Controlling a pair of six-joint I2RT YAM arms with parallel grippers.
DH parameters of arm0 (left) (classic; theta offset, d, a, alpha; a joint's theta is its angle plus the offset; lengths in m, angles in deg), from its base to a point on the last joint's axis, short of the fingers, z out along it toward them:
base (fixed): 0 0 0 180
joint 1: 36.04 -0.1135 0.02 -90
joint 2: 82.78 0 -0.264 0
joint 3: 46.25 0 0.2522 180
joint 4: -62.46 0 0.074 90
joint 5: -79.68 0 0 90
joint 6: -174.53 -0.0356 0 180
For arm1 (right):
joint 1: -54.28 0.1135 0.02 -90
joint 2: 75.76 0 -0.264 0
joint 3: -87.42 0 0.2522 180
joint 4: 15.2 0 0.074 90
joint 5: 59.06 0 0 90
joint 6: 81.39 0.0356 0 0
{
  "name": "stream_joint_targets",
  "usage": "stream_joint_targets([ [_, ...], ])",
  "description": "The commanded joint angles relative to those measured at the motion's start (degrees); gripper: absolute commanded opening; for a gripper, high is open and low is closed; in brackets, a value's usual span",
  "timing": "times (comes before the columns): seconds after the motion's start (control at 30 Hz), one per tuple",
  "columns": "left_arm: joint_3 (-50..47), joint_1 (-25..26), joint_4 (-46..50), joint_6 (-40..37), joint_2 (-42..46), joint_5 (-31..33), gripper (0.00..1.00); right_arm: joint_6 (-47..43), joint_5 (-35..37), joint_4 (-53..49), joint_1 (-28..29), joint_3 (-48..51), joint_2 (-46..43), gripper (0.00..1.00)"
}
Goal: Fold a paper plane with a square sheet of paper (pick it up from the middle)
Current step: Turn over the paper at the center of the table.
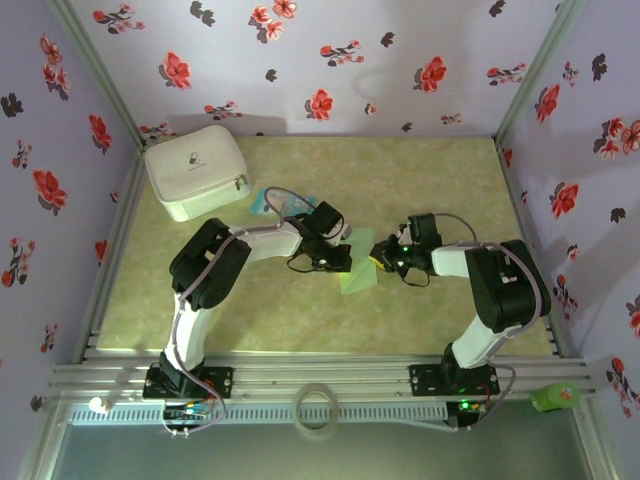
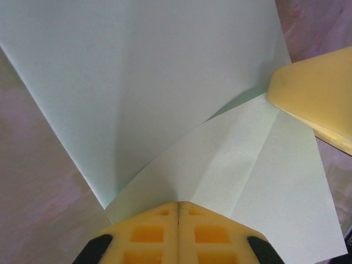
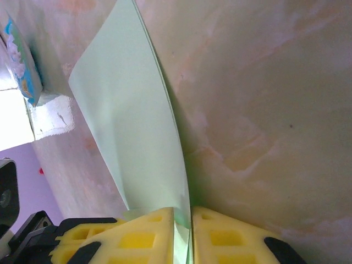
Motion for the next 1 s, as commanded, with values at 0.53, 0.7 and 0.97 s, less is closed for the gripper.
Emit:
stream_joint_targets([
  [0.53, -2.2, -0.4, -1.2, 1.6, 4.7, 1.4, 0.12, -4.8, -2.5, -1.7, -1.2, -0.4, -1.8, 0.07],
  [0.7, -4.9, -0.3, -4.3, 2.9, 9.7, 5.6, 0.18, -6.2, -2.7, -3.1, -1.3, -1.0, -2.8, 0.05],
  [0.97, -11.3, -0.8, -7.1, 2.5, 21.5, 15.5, 0.21, -13.0, 2.8, -16.2, -1.1, -5.1, -9.3, 0.02],
])
